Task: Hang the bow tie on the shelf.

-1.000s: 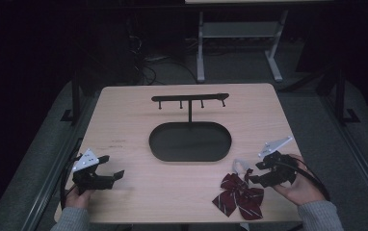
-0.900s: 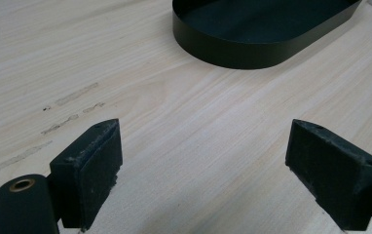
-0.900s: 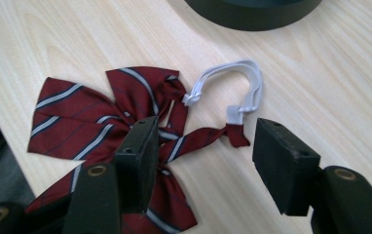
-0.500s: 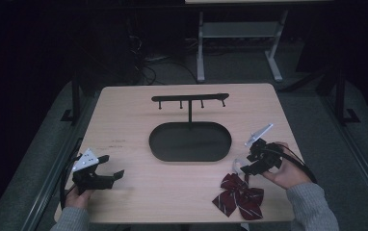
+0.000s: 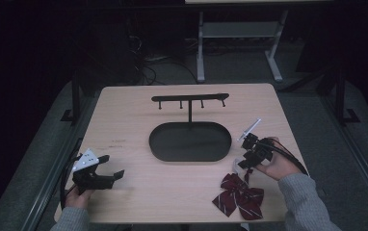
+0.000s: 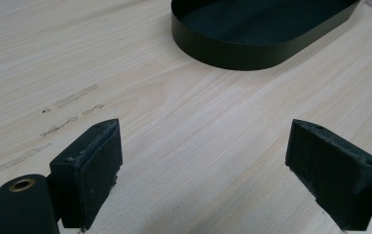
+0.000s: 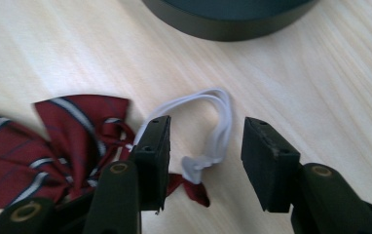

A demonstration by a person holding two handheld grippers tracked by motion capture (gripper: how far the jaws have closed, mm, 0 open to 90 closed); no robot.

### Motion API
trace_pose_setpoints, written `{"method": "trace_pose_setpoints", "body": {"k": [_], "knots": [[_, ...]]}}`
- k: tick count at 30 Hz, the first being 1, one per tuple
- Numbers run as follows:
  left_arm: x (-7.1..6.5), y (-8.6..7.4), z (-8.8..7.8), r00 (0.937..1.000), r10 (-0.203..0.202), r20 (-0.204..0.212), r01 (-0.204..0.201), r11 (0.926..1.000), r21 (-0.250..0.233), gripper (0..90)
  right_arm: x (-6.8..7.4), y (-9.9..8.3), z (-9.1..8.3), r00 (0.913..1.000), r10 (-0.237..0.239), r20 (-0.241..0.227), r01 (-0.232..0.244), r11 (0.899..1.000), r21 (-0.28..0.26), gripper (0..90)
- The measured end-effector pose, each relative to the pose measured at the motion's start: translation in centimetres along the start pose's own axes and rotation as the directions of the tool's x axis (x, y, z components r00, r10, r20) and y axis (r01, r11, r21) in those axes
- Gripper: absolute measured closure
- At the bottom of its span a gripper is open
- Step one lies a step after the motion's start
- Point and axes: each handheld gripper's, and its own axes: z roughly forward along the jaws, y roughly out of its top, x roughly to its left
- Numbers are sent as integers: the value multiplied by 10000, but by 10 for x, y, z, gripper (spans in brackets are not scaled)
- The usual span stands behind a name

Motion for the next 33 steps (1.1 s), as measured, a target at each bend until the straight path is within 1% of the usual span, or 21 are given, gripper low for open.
{"method": "trace_pose_setpoints", "body": {"k": [1,4,6,11,12,13,15,17,18,26,28,29,30,31,33], "knots": [[0,0,0,10000,1,2,-1,10000,4,129,-2,1,2,9999,124,-12,-124,9999,67,555],[-1,0,0,10000,0,39,0,10000,5,129,-4,3,5,9998,210,77,-211,9996,174,575],[-1,0,0,10000,15,36,-15,10000,-32,129,-5,6,11,9994,186,295,-199,9988,458,595],[-1,0,0,10000,-8,26,8,10000,-35,129,-5,8,16,9991,179,373,-204,9976,659,629],[-1,0,0,10000,-11,27,11,10000,-41,129,-5,9,19,9986,129,512,-169,9968,784,646],[-1,0,0,10000,-11,27,11,10000,-41,129,-5,9,19,9986,129,512,-169,9968,784,646],[-1,0,0,10000,-21,41,22,10000,-55,129,-4,9,21,9980,86,625,-143,9958,909,685],[-1,0,0,10000,-9,49,9,10000,-46,129,-4,10,22,9980,65,636,-126,9954,955,692],[-1,0,0,10000,0,54,0,10000,-6,129,-3,10,23,9973,-4,739,-74,9943,1061,704],[-1,0,0,10000,2,47,-2,10000,-48,129,-2,11,27,9961,-207,855,94,9914,1305,762],[-1,0,0,10000,0,51,0,10000,-41,129,-1,11,27,9960,-223,871,108,9914,1304,790],[-1,0,0,10000,0,51,0,10000,-41,129,-1,11,27,9960,-223,871,108,9914,1304,790],[-1,1,0,10000,2,53,-1,10000,-41,129,-1,11,27,9959,-291,860,177,9912,1311,822],[-1,1,0,10000,2,53,-1,10000,-41,129,-1,11,27,9959,-291,860,177,9912,1311,822],[-1,1,0,10000,-1,45,1,10000,-49,129,-1,11,27,9961,-287,833,175,9910,1324,856]]}}
